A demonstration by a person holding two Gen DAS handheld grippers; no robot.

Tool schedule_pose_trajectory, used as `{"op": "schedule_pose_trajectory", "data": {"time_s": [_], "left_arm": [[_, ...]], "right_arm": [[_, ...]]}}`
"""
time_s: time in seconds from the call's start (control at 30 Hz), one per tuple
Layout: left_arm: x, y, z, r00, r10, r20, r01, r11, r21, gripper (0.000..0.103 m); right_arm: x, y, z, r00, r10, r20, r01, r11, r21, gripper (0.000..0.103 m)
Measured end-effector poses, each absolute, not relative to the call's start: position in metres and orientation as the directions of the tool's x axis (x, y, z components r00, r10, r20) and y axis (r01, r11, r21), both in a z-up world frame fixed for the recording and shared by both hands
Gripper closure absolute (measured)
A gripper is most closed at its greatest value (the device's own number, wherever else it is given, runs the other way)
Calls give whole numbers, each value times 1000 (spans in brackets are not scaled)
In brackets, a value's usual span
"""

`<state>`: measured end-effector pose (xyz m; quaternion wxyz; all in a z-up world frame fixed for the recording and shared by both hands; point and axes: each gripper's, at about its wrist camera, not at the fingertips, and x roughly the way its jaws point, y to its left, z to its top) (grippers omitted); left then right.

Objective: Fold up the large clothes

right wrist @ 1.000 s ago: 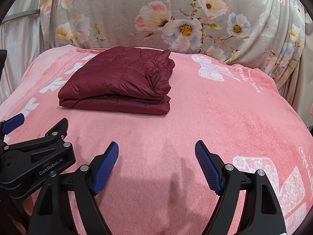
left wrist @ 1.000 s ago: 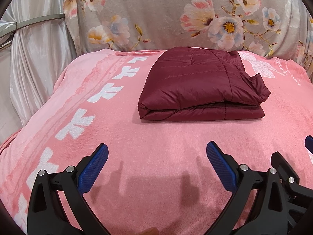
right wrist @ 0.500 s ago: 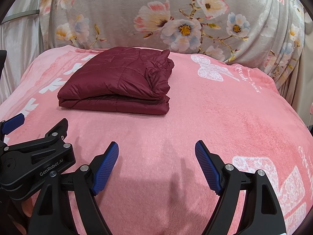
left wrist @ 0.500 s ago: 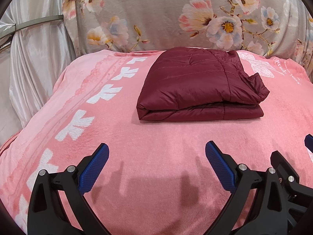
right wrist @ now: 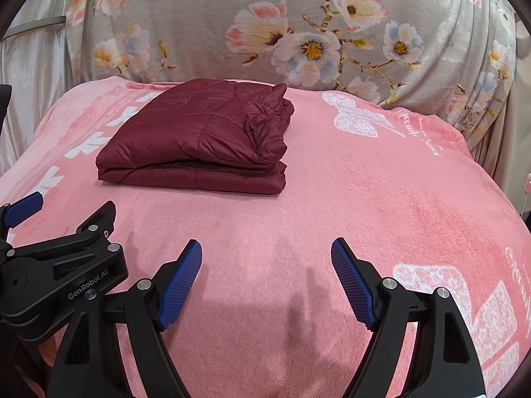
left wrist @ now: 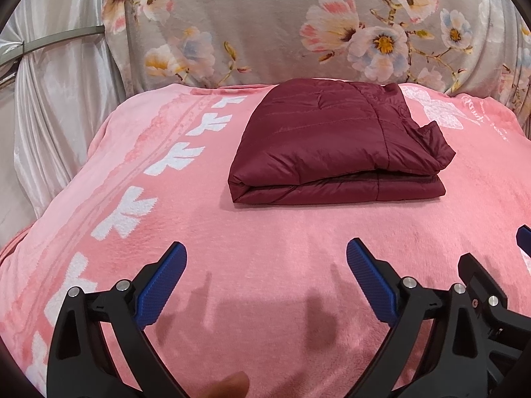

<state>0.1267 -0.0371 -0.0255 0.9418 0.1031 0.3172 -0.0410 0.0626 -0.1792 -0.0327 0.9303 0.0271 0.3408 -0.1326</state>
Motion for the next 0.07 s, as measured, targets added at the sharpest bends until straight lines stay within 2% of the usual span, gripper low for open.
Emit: {"op": "schedule_pose_trajectory", "data": {"time_s": [0.07], "left_arm": [[126, -37, -26, 796, -11, -605, 142, 975, 170, 9]], "right_arm": [[63, -181, -33, 733, -228, -641, 264, 964, -40, 25]]}}
